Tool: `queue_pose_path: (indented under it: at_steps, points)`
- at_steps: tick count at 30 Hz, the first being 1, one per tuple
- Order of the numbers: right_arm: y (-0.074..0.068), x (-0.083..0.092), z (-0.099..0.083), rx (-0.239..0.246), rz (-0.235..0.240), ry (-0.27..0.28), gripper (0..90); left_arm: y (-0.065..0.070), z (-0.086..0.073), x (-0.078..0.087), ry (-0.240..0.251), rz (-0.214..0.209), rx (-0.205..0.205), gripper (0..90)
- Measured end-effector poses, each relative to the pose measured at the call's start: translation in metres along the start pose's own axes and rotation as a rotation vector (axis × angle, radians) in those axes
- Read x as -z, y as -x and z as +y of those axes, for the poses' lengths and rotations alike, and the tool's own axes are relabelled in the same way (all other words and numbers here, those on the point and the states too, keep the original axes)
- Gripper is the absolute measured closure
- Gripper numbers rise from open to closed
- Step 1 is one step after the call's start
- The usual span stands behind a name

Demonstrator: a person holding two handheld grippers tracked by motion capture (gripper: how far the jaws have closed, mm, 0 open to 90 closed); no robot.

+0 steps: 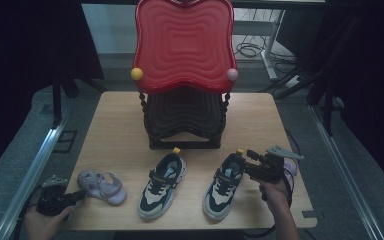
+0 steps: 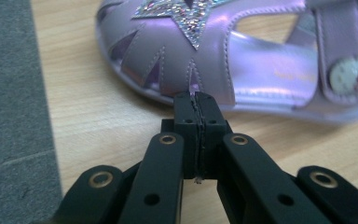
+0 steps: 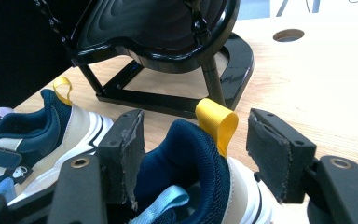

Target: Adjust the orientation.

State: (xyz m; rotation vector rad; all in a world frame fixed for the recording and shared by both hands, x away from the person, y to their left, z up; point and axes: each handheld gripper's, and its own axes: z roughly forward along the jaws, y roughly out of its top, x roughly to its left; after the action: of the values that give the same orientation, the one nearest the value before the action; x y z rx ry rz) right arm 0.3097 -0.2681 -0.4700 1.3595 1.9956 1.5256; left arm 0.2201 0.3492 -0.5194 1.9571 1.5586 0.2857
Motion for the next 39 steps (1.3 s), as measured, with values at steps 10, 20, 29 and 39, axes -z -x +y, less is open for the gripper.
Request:
queue_pose_path:
  at_steps: [10,20,29,39]
  points:
    - [0.001,0.002,0.0,-0.012,-0.019,0.026,38.0,-0.008,0.011,-0.007,0.005,-0.001,0.019,89.0]
    - [0.003,0.004,0.0,-0.023,-0.032,0.038,38.0,-0.022,0.017,0.007,0.055,0.006,0.061,87.8]
    - [0.003,0.004,0.0,-0.017,-0.034,0.031,37.9,-0.025,0.027,-0.003,0.033,-0.001,0.072,90.0]
    - [0.004,0.004,0.0,-0.027,-0.038,0.032,37.9,-0.022,0.036,-0.011,0.009,0.006,0.062,90.0]
